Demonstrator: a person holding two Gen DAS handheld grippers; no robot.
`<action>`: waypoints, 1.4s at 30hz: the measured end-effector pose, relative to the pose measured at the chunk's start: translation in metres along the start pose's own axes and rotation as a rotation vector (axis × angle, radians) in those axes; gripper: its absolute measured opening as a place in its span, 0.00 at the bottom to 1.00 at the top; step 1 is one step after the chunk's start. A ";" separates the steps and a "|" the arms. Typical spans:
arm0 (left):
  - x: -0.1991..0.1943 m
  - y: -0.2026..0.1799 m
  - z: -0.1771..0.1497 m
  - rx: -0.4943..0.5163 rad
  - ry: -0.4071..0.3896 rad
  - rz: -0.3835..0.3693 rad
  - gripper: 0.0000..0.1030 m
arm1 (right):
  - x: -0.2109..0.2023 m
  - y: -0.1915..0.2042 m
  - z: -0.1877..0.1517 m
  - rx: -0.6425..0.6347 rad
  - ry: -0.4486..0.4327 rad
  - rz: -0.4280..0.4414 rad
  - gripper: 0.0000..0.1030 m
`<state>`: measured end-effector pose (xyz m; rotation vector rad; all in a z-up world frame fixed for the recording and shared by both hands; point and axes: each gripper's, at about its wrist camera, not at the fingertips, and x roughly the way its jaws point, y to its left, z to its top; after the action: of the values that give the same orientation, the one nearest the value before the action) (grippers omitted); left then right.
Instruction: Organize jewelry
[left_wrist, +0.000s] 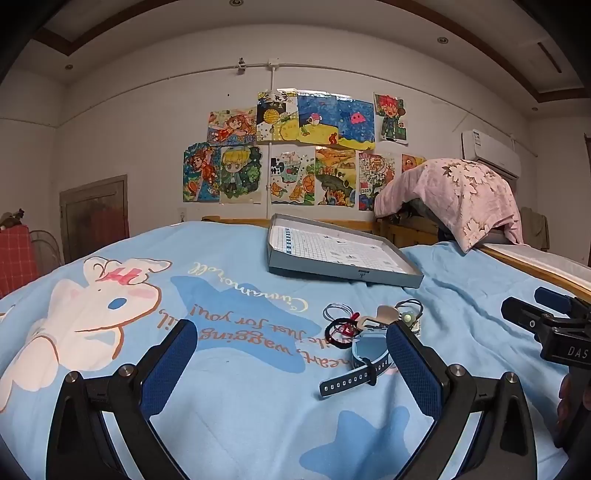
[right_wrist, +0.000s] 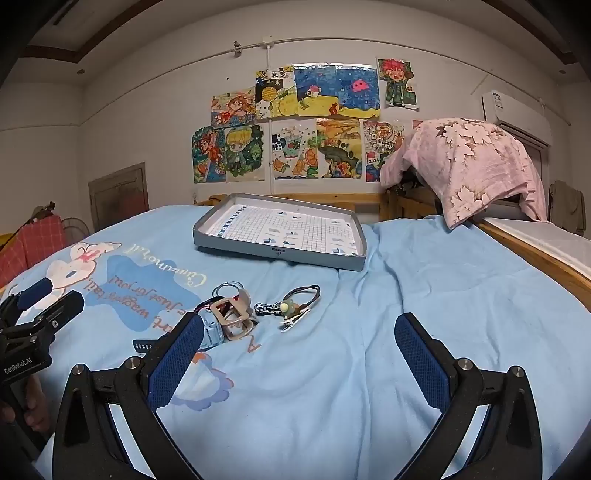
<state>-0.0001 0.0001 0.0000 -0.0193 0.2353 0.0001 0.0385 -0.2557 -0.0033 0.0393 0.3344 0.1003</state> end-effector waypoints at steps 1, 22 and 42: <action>0.000 0.000 0.000 0.000 0.001 -0.001 1.00 | 0.000 0.000 0.000 0.000 -0.001 0.000 0.99; 0.000 0.000 0.000 -0.003 0.005 0.002 1.00 | 0.001 0.001 0.000 0.004 -0.013 0.004 0.99; 0.000 0.000 0.000 0.002 0.004 0.001 1.00 | 0.001 0.001 0.000 0.003 -0.011 0.003 0.99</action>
<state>-0.0001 0.0001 0.0000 -0.0172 0.2396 0.0008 0.0393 -0.2543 -0.0037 0.0431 0.3239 0.1030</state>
